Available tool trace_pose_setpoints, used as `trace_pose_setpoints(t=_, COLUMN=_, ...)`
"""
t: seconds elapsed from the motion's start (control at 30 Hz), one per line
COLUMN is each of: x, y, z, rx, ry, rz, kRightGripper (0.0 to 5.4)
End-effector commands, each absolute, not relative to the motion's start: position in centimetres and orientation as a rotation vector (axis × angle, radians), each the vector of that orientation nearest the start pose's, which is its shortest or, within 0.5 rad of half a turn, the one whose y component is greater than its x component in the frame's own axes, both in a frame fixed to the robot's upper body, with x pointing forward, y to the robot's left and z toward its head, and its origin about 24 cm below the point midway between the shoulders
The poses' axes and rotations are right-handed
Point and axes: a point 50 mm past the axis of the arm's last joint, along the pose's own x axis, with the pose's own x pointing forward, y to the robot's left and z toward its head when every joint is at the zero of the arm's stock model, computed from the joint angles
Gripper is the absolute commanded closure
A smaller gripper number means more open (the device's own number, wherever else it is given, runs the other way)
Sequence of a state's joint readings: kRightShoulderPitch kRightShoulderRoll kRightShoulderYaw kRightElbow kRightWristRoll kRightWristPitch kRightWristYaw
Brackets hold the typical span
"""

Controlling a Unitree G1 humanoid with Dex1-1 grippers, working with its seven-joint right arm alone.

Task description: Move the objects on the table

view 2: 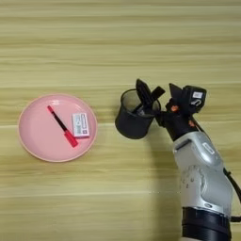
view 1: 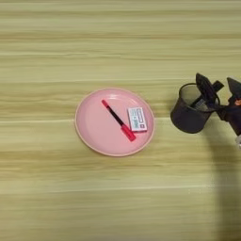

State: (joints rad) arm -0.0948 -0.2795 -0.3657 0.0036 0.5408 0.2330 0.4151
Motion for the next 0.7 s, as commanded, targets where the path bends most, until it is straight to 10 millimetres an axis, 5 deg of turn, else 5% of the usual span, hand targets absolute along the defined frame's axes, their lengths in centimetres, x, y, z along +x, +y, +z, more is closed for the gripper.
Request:
trace_pose_setpoints(t=0.03, x=26.97, y=-25.93, z=11.10, rx=0.272, ry=-0.161, rz=0.174, kRightGripper=0.06)
trace_pose_setpoints(t=0.7, x=27.52, y=-26.76, z=10.37, rx=0.323, ry=-0.129, rz=0.169, kRightGripper=0.06)
